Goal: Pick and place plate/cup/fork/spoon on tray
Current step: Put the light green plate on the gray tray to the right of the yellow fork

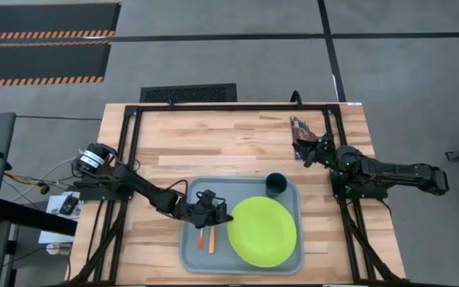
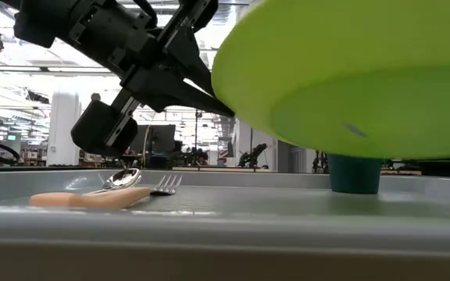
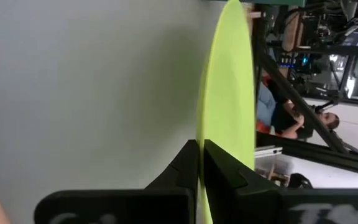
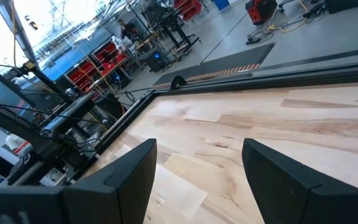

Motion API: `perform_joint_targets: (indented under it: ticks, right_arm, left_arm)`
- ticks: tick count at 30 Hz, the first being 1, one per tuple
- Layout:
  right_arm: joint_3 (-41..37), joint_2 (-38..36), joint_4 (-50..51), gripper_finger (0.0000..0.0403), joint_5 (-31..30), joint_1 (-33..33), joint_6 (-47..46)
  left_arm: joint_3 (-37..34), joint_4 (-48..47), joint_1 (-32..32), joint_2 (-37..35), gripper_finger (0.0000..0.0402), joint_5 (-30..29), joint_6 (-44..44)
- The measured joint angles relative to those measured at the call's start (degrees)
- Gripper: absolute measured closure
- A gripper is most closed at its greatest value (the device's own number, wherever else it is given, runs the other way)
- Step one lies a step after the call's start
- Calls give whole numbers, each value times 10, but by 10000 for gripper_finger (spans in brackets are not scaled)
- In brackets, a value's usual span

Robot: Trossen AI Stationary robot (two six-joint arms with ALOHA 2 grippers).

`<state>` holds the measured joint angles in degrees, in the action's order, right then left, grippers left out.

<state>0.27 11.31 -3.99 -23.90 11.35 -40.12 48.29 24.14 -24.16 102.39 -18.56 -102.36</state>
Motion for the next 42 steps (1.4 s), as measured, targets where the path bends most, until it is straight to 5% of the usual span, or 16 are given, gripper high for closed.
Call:
perform_joint_targets:
  ticks: [17, 23, 42]
  right_arm:
    - [0, 0, 0, 139, 0, 0, 0]
    - [0, 0, 0, 139, 0, 0, 0]
    - [0, 0, 2, 139, 15, 0, 0]
  left_arm:
    - [2, -7, -8, 7, 401, -52, -3]
    - [45, -12, -17, 58, 401, -37, -2]
    - [52, -41, -16, 64, 401, -26, -6]
